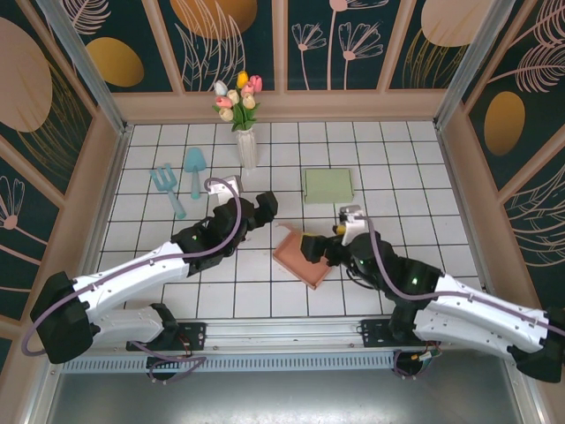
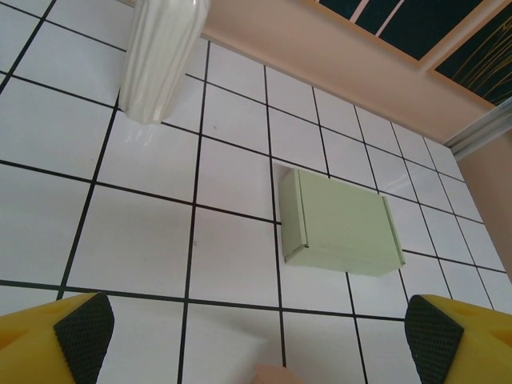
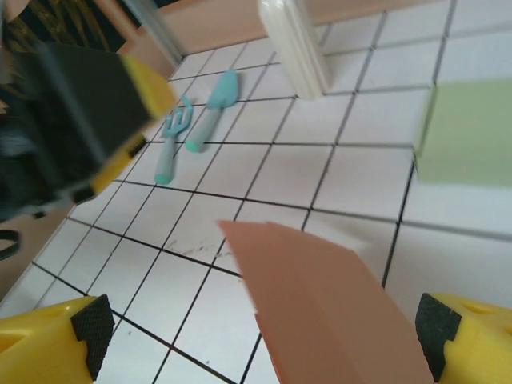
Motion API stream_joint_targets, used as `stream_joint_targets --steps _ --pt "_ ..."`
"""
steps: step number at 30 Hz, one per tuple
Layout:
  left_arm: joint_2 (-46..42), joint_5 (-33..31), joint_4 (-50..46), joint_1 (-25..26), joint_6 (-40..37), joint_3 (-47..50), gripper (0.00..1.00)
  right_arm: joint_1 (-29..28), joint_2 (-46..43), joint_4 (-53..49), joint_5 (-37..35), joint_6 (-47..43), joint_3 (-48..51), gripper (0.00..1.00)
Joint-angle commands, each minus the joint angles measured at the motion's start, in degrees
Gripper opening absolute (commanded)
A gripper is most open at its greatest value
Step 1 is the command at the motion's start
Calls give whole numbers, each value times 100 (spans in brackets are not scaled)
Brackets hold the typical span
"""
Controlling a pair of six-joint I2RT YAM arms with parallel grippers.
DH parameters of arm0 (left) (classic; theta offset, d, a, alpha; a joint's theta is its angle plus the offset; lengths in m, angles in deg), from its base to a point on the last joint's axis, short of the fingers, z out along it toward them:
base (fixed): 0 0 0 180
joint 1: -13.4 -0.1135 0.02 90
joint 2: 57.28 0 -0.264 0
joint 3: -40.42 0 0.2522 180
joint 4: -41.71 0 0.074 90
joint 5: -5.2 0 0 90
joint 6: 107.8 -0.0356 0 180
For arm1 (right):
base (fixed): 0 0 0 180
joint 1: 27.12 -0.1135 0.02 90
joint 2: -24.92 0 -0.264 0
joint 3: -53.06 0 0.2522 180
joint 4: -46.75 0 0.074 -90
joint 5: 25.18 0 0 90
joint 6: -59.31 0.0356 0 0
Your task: Fold the paper box
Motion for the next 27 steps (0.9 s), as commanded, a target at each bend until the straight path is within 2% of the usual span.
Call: stream_joint_targets --steps 1,4,6,9,12,15,16,21,27 --pt "10 -71 -235 -35 -234 -123 95 -344 800 -1141 -320 -1854 -850 99" --pt "-76 -135 -245 -44 -296 -18 95 -532 1530 -1801 -663 -2634 -1437 98" --pt "-132 -174 -275 -45 -326 65 95 -646 1844 -2094 -383 -3345 -1655 91" --pt "-225 -214 -348 -85 -325 161 95 -739 2341 -2545 -596 -3819 -1887 85" --pt "-324 -241 -393 -140 -308 209 96 -731 2719 -2878 -942 -4168 -2004 73" --pt "-405 -237 -425 -161 -291 229 96 -720 2849 -3042 -1018 -4419 -2185 53" --pt "-424 -225 -429 -168 -291 233 96 -715 2850 -3086 -979 -4486 -2243 49" --pt "-424 -221 -456 -162 -292 239 96 -668 2752 -3460 -576 -4706 -2397 41" --pt "-346 -158 -384 -167 -265 240 96 -511 2639 -3616 -237 -4795 -2199 37"
